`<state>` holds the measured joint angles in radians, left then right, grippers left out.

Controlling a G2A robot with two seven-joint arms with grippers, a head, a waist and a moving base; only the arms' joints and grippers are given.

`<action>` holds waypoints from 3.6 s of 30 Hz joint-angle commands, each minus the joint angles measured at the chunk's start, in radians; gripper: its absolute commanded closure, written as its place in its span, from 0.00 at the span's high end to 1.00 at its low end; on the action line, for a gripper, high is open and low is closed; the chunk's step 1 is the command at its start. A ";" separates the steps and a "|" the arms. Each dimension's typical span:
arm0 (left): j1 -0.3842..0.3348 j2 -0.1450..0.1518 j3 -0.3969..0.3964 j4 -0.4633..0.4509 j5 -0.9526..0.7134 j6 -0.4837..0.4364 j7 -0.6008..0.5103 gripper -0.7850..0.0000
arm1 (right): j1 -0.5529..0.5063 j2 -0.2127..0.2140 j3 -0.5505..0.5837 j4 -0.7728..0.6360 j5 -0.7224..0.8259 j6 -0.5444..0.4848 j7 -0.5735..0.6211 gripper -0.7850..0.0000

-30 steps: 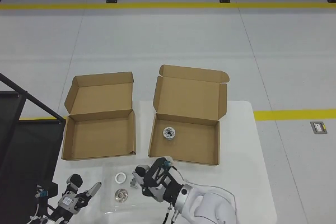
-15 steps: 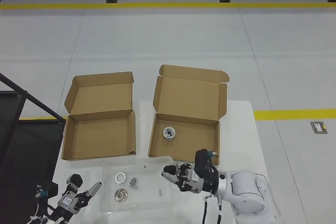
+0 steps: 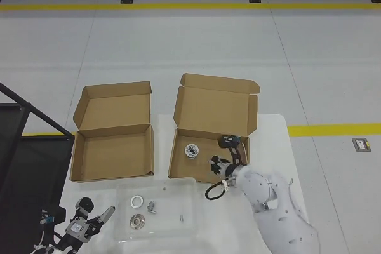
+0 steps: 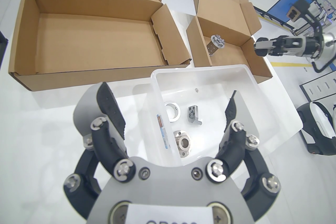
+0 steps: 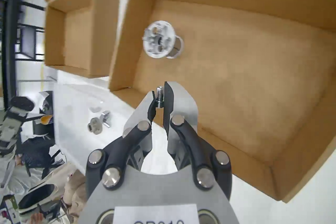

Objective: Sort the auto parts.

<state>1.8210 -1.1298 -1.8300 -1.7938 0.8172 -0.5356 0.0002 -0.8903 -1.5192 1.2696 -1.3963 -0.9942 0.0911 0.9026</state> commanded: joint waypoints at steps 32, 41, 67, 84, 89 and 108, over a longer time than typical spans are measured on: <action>0.000 0.000 0.000 0.000 0.000 0.000 0.000 1.00 | 0.216 -0.033 -0.105 0.299 -0.006 0.150 -0.040 0.60; 0.000 0.000 0.000 0.000 0.000 0.000 0.000 1.00 | -0.121 0.010 -0.095 -0.293 -0.159 0.083 0.017 0.64; 0.000 0.000 0.000 0.000 0.000 0.000 0.000 1.00 | -0.276 0.008 -0.427 -0.478 -0.445 -0.055 0.031 1.00; 0.000 0.000 0.000 0.000 0.000 0.000 0.000 1.00 | -0.265 -0.029 -0.568 -0.376 -0.540 -0.007 0.117 1.00; 0.000 0.000 0.000 0.000 0.000 0.000 0.000 1.00 | -0.251 -0.045 -0.592 -0.348 -0.542 0.032 0.160 1.00; 0.000 0.000 0.000 0.000 0.000 0.000 0.000 1.00 | -0.166 -0.074 -0.535 -0.204 -0.406 0.032 0.206 1.00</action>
<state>1.8210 -1.1298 -1.8300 -1.7938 0.8172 -0.5356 0.0002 -1.0678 -1.5898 0.7305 -1.6151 -1.4187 0.1209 1.0952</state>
